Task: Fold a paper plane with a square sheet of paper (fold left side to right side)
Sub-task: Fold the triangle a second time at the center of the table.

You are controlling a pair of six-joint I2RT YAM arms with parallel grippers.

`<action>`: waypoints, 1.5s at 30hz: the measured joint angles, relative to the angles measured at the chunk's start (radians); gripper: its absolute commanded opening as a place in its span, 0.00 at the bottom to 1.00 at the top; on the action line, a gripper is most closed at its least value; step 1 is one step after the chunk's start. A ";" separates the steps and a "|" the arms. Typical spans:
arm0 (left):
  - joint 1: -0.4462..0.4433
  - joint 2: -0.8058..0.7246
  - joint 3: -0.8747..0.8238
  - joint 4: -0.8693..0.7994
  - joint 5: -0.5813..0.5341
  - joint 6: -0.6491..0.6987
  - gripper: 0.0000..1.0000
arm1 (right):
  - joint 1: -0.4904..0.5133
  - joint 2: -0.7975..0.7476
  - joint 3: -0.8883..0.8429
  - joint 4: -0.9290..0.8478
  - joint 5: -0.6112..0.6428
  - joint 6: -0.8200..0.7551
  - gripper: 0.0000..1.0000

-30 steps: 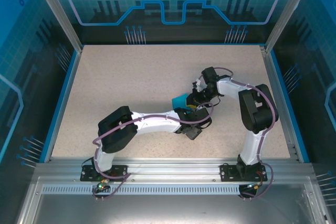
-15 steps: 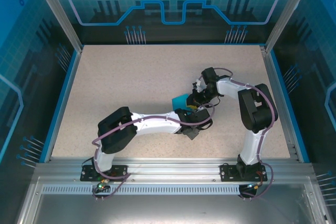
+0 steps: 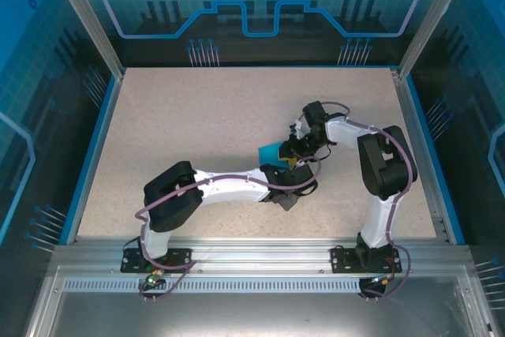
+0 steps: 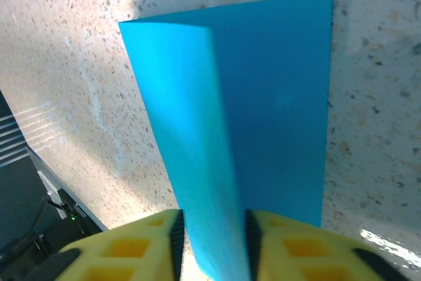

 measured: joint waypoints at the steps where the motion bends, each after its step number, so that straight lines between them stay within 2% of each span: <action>1: 0.000 -0.004 -0.005 0.003 0.002 0.000 0.08 | -0.003 -0.005 0.000 -0.001 0.000 -0.002 0.45; 7: 0.026 -0.043 -0.046 0.038 0.069 -0.006 0.08 | -0.065 -0.105 0.000 -0.010 0.001 -0.023 0.62; 12: 0.091 -0.090 -0.087 0.078 0.164 -0.028 0.09 | -0.152 -0.230 -0.046 -0.003 0.003 -0.034 0.65; 14: 0.116 -0.103 -0.099 0.090 0.200 -0.035 0.09 | -0.174 -0.264 -0.079 -0.004 0.004 -0.037 0.59; 21: 0.185 -0.129 -0.135 0.122 0.310 -0.053 0.09 | -0.181 -0.285 -0.212 0.007 -0.019 -0.052 0.27; 26: 0.235 -0.162 -0.173 0.133 0.380 -0.053 0.09 | -0.143 -0.285 -0.284 0.019 -0.027 -0.046 0.16; 36: 0.296 -0.177 -0.206 0.153 0.438 -0.053 0.10 | 0.023 -0.282 -0.396 0.062 -0.011 -0.005 0.12; 45: 0.315 -0.176 -0.207 0.152 0.435 -0.053 0.09 | 0.053 -0.227 -0.394 0.078 0.045 0.010 0.12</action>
